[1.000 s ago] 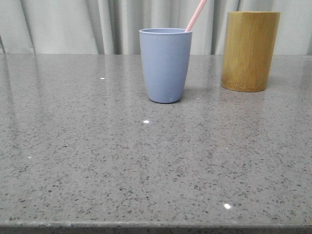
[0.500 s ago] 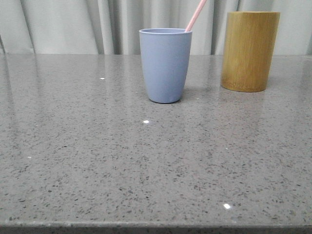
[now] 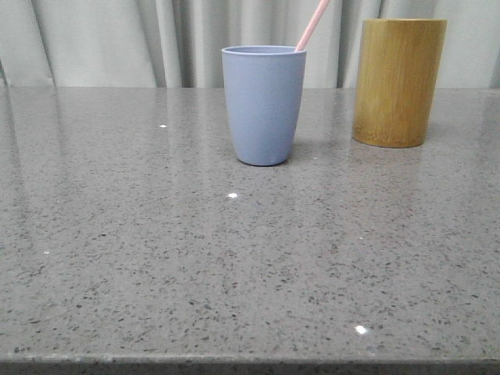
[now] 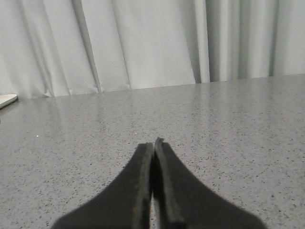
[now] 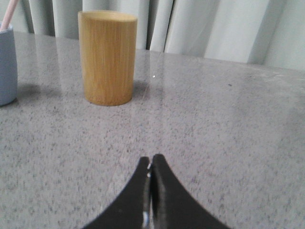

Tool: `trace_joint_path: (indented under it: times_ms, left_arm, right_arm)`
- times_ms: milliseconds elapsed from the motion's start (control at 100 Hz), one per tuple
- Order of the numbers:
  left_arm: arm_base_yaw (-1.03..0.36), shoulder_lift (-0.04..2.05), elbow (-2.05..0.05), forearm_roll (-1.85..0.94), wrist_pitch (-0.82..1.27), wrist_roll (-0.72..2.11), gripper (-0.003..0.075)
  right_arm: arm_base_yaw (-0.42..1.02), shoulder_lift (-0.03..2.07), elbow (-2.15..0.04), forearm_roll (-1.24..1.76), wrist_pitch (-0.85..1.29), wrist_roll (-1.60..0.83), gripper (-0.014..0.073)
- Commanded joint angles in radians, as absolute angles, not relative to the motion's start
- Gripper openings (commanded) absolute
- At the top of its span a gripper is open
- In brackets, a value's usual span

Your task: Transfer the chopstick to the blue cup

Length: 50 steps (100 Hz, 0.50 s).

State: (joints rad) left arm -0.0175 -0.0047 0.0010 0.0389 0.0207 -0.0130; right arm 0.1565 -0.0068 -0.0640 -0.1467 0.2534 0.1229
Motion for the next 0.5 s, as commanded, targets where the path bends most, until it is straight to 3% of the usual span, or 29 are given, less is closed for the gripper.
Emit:
trace_joint_path:
  times_ms: [0, 300, 490]
  left_arm:
    - [-0.018, -0.037, 0.012, 0.037, -0.063, -0.023, -0.0019]
    - [-0.018, -0.037, 0.012, 0.037, -0.063, -0.023, -0.0019]
    - [-0.018, -0.037, 0.012, 0.037, -0.063, -0.023, -0.0019]
  right_arm:
    - [0.148, -0.025, -0.060, -0.125, 0.139, 0.087, -0.0068]
    - [0.148, -0.026, 0.030, -0.080, -0.030, 0.073, -0.0068]
    - [0.148, -0.026, 0.029, -0.081, -0.028, 0.065, -0.0068]
